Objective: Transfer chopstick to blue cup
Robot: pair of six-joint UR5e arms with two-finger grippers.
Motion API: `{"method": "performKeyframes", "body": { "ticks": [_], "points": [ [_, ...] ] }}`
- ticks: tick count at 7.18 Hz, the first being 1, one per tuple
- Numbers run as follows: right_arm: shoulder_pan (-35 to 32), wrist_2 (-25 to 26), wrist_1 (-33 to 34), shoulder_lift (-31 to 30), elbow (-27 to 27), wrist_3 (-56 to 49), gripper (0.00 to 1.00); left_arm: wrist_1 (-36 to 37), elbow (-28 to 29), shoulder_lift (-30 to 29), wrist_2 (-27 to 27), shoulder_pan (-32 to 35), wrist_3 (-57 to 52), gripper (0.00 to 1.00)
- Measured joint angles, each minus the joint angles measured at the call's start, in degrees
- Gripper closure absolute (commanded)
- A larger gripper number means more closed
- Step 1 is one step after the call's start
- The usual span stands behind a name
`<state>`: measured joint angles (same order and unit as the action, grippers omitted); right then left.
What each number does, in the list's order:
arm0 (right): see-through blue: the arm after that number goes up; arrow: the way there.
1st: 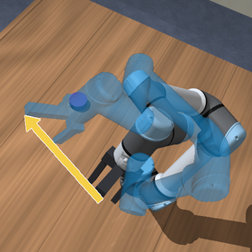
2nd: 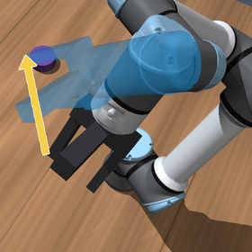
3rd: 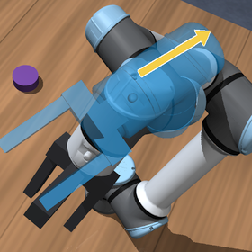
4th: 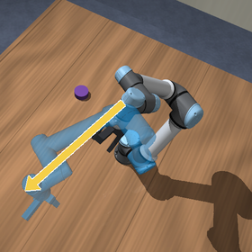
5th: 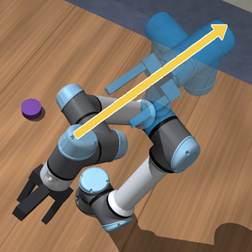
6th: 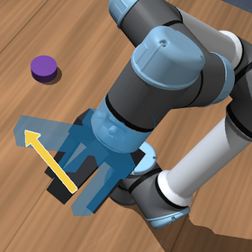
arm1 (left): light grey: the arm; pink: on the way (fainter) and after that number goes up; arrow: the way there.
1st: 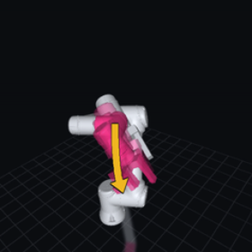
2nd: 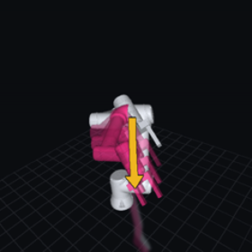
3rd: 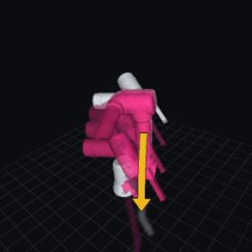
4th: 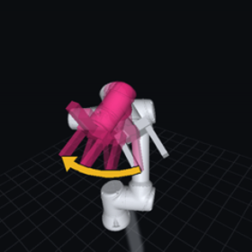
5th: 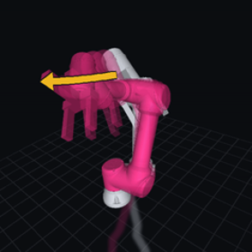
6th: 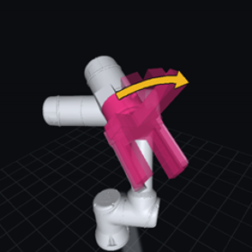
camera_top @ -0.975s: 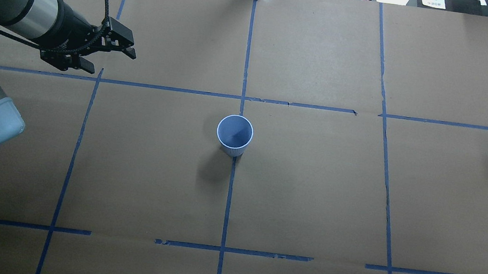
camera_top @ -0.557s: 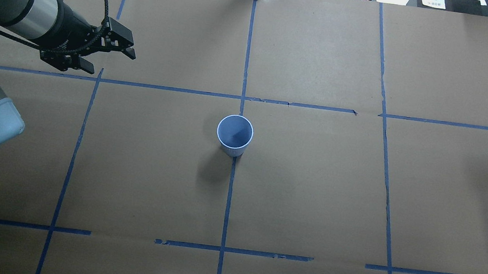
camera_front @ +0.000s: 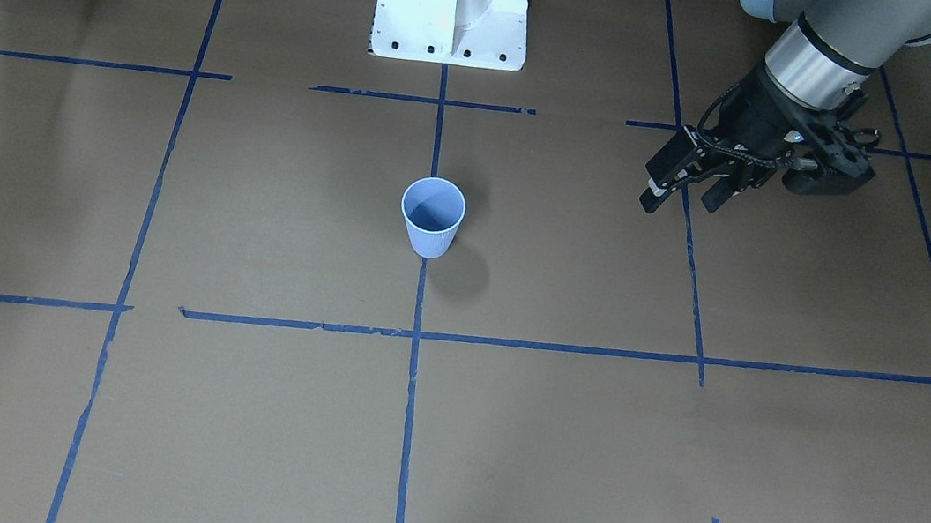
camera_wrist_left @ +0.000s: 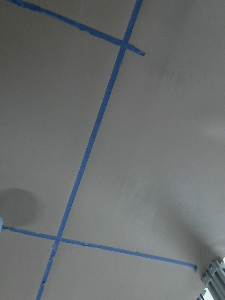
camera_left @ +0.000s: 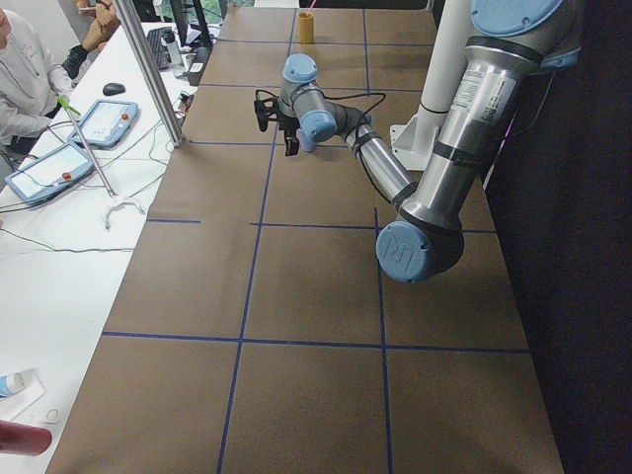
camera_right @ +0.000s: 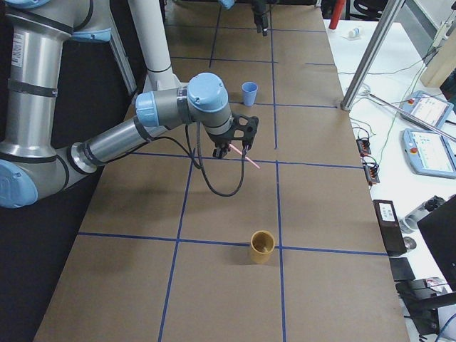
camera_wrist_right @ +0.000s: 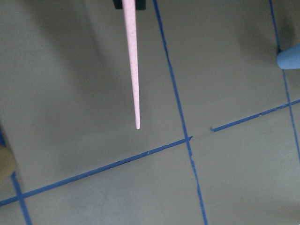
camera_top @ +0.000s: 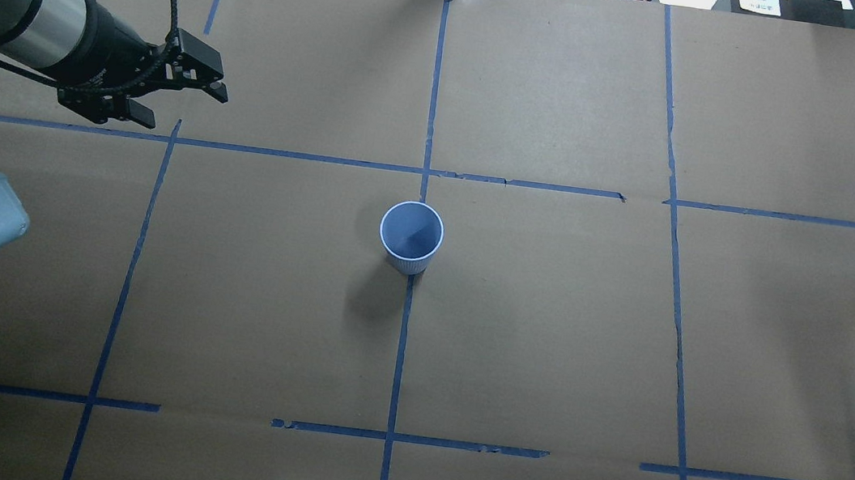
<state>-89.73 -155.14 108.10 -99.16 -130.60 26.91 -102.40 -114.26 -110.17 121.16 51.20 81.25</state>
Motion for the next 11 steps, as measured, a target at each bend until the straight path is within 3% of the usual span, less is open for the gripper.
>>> {"method": "performKeyframes", "body": {
  "ticks": [3,6,8,11],
  "points": [
    [17.09,-4.08,-1.69,22.37,3.83,32.06,0.99,-0.24,0.4,0.06,-0.12,-0.35,-0.06,0.01],
    [30.83,-2.48,-13.45,39.92,15.99,56.45,1.0,-0.34,0.76,-0.39,-0.33,-0.52,-0.12,0.01],
    [37.89,5.22,-19.13,45.21,19.5,66.81,1.0,-0.35,1.01,-0.54,-0.38,-0.57,-0.08,0.01],
    [46.01,17.2,-27.76,47.35,20.71,82.09,0.99,-0.41,1.29,-0.36,-0.39,-0.57,-0.04,0.01]
  ]
}}
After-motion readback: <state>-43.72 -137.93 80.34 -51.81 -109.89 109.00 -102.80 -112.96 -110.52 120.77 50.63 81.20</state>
